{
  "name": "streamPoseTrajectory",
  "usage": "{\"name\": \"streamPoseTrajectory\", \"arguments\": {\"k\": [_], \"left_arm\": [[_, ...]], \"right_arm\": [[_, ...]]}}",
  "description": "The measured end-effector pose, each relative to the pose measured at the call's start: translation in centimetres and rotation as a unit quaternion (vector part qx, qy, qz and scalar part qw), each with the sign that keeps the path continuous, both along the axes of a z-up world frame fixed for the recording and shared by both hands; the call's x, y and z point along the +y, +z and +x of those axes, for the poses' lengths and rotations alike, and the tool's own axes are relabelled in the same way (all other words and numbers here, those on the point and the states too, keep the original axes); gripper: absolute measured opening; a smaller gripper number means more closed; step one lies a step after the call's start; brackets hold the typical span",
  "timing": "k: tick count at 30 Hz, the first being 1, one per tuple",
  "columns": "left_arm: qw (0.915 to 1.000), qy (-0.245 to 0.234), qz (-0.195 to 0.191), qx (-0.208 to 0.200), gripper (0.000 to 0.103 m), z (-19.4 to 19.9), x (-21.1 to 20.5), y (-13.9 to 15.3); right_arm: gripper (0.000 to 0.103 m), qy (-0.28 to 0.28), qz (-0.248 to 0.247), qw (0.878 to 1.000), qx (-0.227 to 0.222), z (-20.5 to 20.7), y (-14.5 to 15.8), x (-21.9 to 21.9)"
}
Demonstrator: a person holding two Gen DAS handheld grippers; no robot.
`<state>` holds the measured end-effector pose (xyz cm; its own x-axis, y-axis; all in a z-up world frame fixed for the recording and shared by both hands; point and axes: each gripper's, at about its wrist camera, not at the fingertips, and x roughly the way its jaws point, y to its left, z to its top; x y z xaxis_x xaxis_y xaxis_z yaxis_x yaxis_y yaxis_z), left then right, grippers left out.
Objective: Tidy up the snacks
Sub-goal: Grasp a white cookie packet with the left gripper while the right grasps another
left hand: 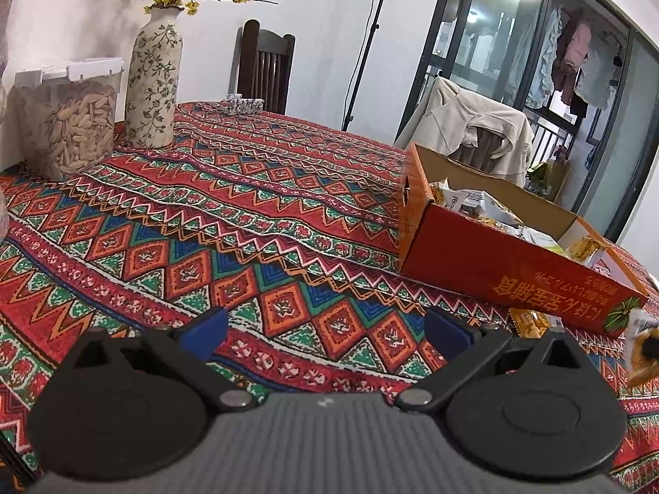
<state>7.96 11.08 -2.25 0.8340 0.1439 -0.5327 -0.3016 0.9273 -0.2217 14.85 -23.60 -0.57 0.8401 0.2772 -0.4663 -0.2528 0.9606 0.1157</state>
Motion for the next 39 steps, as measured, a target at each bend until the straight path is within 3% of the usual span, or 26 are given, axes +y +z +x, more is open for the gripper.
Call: {"name": "streamPoseTrajectory", "arguments": {"k": [6, 11, 13, 17, 21, 31, 39], "left_arm": [[0.9997, 0.017, 0.015, 0.007, 0.103, 0.2, -0.3, 0.0], [0.9991, 0.029, 0.027, 0.014, 0.103, 0.3, -0.5, 0.0], [0.9984, 0.036, 0.038, 0.024, 0.103, 0.5, -0.8, 0.0], [0.9966, 0.022, 0.065, 0.046, 0.103, 1.2, -2.1, 0.2], [0.9968, -0.017, 0.059, 0.052, 0.103, 2.2, -4.6, 0.8], [0.988, -0.114, 0.074, 0.073, 0.103, 7.5, -14.2, 1.5], [0.9864, -0.098, 0.074, 0.109, 0.103, 10.6, -18.2, 0.3]], "right_arm": [[0.022, -0.026, 0.015, 1.0, -0.003, 1.8, -0.6, -2.7], [0.022, -0.012, 0.061, 0.998, 0.0, 2.2, -1.6, -4.2], [0.023, -0.013, 0.059, 0.998, -0.008, 2.1, -1.6, -4.2], [0.023, -0.016, 0.067, 0.998, -0.001, 2.3, -1.9, -4.6], [0.023, -0.023, 0.074, 0.997, 0.006, 2.3, -2.1, -4.7], [0.023, -0.044, 0.098, 0.994, 0.018, 2.5, -2.5, -5.8], [0.023, -0.047, 0.111, 0.992, 0.024, 2.6, -2.7, -6.2]]}}
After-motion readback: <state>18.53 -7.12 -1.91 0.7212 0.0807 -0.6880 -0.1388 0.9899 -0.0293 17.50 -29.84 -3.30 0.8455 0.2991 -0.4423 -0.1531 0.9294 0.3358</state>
